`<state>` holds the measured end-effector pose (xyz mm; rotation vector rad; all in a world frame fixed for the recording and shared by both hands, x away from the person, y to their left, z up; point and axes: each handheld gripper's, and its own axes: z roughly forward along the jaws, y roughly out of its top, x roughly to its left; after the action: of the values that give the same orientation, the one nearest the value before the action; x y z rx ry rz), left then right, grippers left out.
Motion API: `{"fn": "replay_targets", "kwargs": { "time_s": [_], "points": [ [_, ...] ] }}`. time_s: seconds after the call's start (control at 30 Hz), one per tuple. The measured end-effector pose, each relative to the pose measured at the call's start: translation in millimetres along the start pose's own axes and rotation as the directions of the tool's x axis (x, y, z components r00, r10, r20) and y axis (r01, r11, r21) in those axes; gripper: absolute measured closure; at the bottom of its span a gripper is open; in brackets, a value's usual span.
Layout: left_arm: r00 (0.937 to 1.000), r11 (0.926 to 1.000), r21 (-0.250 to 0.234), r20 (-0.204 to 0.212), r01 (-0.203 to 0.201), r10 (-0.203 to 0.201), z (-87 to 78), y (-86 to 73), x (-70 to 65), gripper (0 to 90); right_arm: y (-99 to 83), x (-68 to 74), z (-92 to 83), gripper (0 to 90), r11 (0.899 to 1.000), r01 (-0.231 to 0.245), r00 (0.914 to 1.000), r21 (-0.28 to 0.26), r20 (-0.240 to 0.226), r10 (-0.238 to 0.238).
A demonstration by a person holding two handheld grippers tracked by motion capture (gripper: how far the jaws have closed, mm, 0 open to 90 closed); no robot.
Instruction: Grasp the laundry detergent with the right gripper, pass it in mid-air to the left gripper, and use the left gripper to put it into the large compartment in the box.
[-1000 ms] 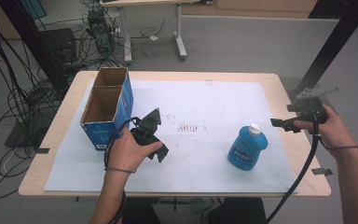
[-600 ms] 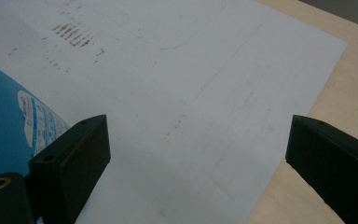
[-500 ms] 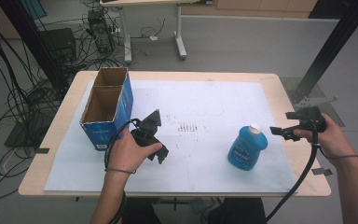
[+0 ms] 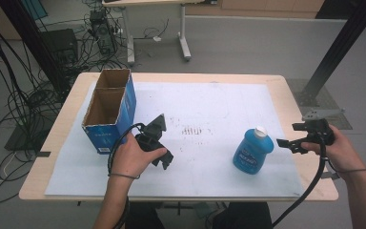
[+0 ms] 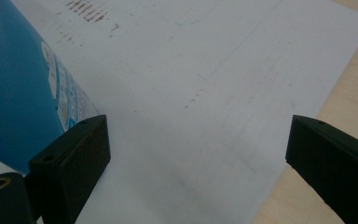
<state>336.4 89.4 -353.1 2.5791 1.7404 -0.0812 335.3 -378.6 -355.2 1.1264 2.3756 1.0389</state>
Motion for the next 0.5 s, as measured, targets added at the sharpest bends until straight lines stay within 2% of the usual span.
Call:
{"fn": "replay_targets", "kwargs": {
  "time_s": [0.5],
  "points": [
    [1.0000, 0.9999, 0.013, 0.000, -0.001, 0.001, 2.7, -1.3, -0.4, 8.5, -13.8, 17.8, -2.2, 5.8, 1.000, 0.010, 0.9995, -0.005, -0.031, -0.010]
  ]
}}
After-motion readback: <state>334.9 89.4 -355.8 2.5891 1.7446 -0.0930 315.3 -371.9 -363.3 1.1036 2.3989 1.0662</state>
